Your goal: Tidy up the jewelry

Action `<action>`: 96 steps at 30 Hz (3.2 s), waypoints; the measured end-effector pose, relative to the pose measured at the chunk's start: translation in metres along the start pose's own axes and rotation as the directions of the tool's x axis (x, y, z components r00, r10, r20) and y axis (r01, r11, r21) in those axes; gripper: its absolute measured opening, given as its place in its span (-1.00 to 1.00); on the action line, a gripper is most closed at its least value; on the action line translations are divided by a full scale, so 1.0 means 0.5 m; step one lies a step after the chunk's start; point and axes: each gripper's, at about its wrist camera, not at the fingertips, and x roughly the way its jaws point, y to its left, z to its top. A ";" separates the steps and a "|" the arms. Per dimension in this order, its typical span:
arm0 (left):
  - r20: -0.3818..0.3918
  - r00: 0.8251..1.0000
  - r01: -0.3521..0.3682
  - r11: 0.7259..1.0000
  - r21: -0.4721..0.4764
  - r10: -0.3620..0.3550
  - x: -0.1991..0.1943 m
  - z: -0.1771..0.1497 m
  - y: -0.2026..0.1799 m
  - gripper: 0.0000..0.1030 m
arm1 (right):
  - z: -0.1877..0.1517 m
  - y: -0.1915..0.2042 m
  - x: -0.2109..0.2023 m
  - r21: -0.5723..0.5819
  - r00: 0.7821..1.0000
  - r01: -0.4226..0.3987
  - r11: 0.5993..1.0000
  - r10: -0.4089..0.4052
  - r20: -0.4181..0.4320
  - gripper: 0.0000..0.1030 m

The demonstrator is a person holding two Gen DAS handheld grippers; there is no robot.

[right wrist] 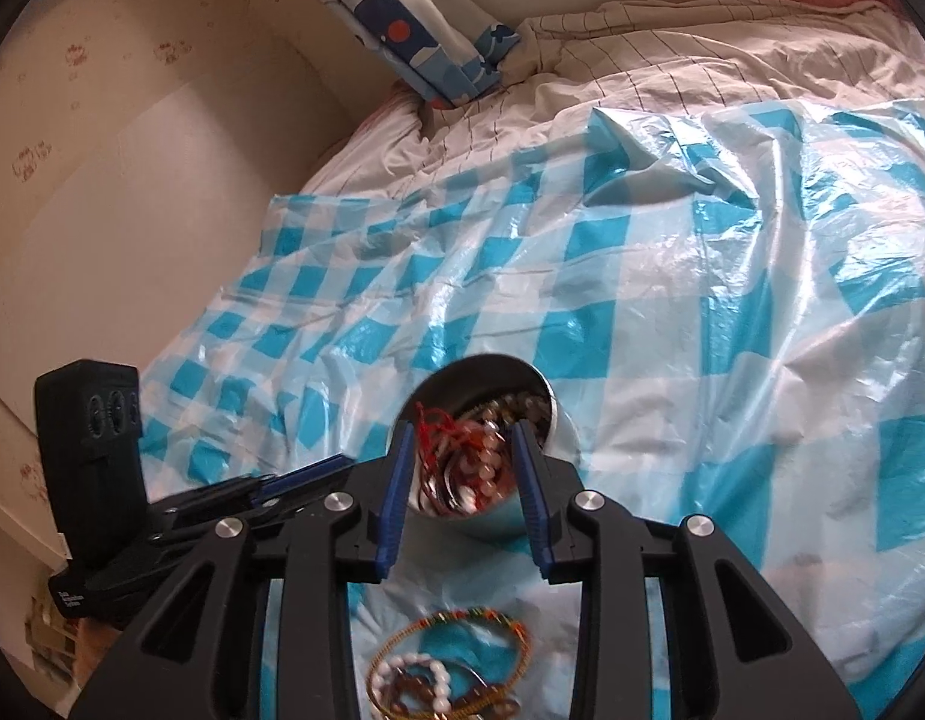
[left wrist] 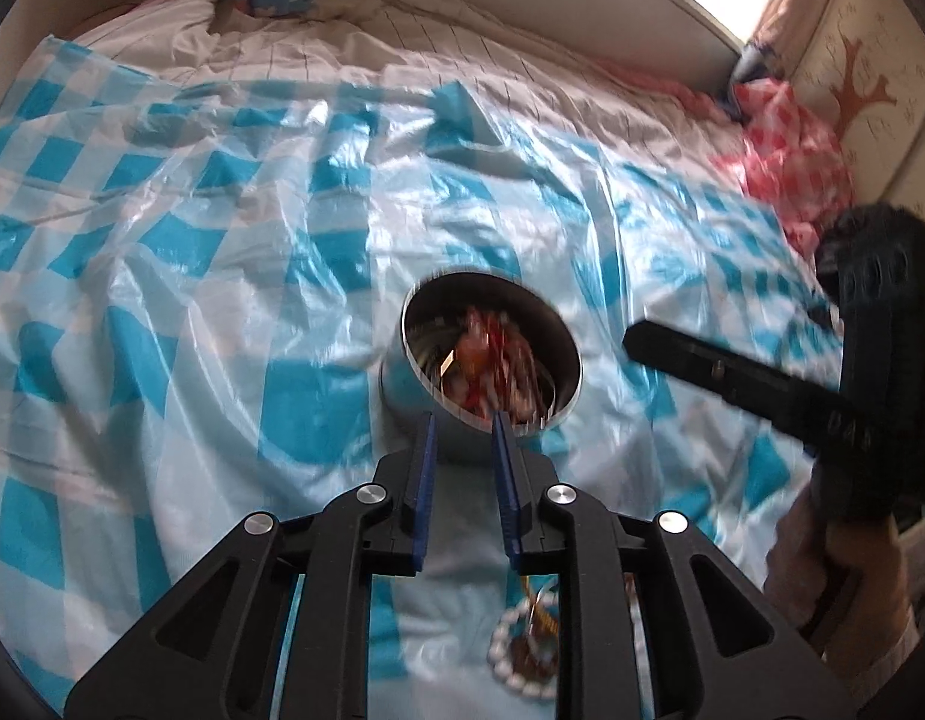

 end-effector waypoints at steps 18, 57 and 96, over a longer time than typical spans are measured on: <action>-0.021 1.000 0.006 1.000 0.031 -0.006 -0.023 -0.032 -0.020 -0.60 | -0.029 0.022 -0.040 -0.032 1.000 0.020 0.999 -0.020 -0.017 -0.35; -0.186 0.982 0.040 0.996 0.074 -0.025 0.033 -0.106 -0.068 -0.21 | -0.086 0.016 -0.063 -0.092 0.986 0.089 0.992 -0.101 -0.130 -0.23; 0.029 0.988 0.155 0.987 -0.040 -0.154 -0.043 -0.054 -0.041 -0.94 | -0.174 0.062 0.007 -0.268 0.926 0.018 0.963 -0.117 -0.359 -0.06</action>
